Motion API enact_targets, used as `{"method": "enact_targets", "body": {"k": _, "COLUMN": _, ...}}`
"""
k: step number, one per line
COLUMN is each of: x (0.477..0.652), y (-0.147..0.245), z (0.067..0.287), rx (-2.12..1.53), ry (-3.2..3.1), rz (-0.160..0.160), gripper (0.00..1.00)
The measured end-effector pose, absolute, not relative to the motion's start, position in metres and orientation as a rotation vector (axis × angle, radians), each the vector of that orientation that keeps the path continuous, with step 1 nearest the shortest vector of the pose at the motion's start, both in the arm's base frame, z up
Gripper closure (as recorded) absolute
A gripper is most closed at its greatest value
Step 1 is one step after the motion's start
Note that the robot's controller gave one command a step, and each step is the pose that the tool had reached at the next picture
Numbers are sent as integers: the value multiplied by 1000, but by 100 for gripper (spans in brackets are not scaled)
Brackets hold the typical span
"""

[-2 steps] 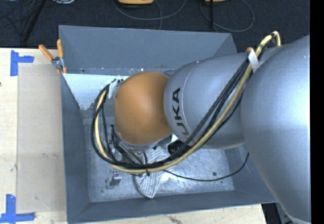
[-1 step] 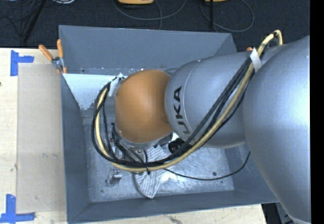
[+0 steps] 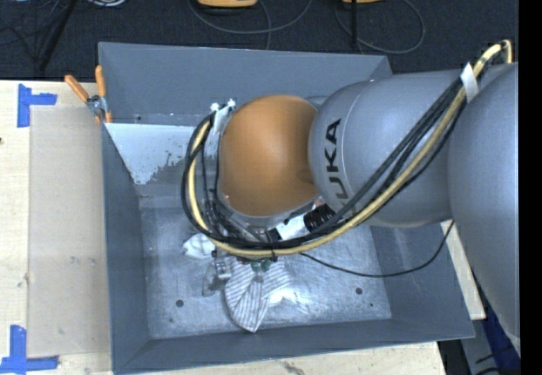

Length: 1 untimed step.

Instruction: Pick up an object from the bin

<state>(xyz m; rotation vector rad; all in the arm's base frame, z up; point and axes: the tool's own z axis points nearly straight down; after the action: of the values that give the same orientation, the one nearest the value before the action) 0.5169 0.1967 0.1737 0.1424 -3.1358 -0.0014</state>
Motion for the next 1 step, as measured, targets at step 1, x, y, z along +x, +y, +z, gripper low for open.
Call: {"method": "enact_targets", "body": {"k": 1, "x": 531, "y": 176, "z": 210, "rx": 390, "ry": -3115, "rz": 3, "gripper": 0}}
